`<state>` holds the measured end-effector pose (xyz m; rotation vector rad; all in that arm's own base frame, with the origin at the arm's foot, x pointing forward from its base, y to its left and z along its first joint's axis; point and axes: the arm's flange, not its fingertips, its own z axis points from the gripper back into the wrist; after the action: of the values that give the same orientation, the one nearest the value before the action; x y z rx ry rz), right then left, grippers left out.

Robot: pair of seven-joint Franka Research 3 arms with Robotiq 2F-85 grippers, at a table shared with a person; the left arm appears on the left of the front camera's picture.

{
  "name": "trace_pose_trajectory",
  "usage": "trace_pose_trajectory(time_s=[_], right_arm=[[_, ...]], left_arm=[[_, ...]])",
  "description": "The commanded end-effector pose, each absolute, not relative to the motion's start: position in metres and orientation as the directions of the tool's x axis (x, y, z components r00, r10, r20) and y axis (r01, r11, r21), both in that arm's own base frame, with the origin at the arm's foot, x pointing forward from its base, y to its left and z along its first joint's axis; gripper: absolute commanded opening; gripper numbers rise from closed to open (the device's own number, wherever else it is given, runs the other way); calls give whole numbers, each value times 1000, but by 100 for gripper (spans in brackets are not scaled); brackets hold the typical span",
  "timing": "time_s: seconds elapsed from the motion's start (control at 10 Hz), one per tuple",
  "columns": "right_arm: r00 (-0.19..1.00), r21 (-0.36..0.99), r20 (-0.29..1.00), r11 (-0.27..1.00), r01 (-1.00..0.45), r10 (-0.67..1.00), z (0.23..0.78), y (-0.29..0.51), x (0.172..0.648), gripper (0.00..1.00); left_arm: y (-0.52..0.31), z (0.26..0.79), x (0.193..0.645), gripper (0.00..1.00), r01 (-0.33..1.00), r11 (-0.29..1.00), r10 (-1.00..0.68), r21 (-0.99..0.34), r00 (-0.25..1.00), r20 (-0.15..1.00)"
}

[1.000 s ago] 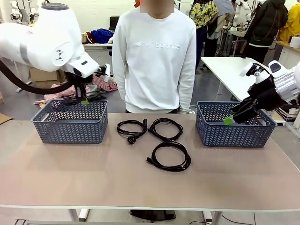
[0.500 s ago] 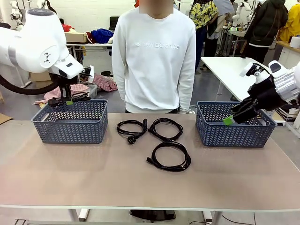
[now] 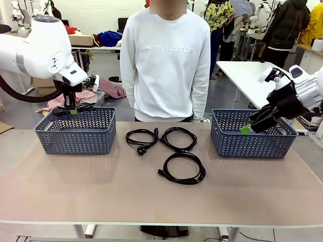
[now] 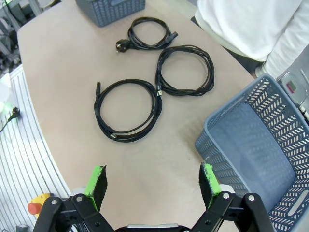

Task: Organize the cables according to human instructions.
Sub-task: Pick up a bundle of cables and place it in the basket indicated by the human.

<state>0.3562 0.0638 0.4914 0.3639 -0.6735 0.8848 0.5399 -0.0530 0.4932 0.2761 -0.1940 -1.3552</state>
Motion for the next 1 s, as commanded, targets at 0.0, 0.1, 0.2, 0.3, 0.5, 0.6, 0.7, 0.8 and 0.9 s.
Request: trace_pose_trajectory(time_s=[0.0, 0.1, 0.2, 0.3, 0.5, 0.6, 0.7, 0.8, 0.9], right_arm=[[436, 23, 684, 581, -814, 584, 490, 63, 358, 100], [436, 23, 684, 581, -814, 584, 490, 63, 358, 100], [436, 23, 684, 581, -814, 584, 490, 63, 358, 100], [436, 23, 684, 581, -814, 584, 490, 63, 358, 100], [436, 23, 684, 581, -814, 584, 490, 63, 358, 100], [436, 23, 684, 581, -814, 584, 490, 63, 358, 100], [436, 23, 684, 581, -814, 584, 490, 63, 358, 100], [436, 23, 684, 581, -814, 584, 490, 63, 358, 100], [436, 23, 684, 581, -814, 584, 490, 63, 358, 100]], left_arm=[[-51, 488, 555, 17, 949, 163, -986, 269, 163, 25], [-51, 482, 560, 17, 954, 158, -987, 256, 155, 35], [-51, 478, 562, 17, 956, 155, -988, 248, 150, 35], [-50, 475, 564, 17, 957, 163, -987, 240, 157, 43], [-49, 469, 566, 17, 958, 163, -987, 234, 159, 38], [-48, 466, 566, 35, 962, 160, -987, 222, 153, 45], [-46, 464, 568, 36, 964, 164, -986, 211, 156, 52], [-46, 463, 568, 53, 965, 164, -986, 203, 155, 58], [-46, 464, 566, 54, 968, 159, -987, 194, 150, 60]])
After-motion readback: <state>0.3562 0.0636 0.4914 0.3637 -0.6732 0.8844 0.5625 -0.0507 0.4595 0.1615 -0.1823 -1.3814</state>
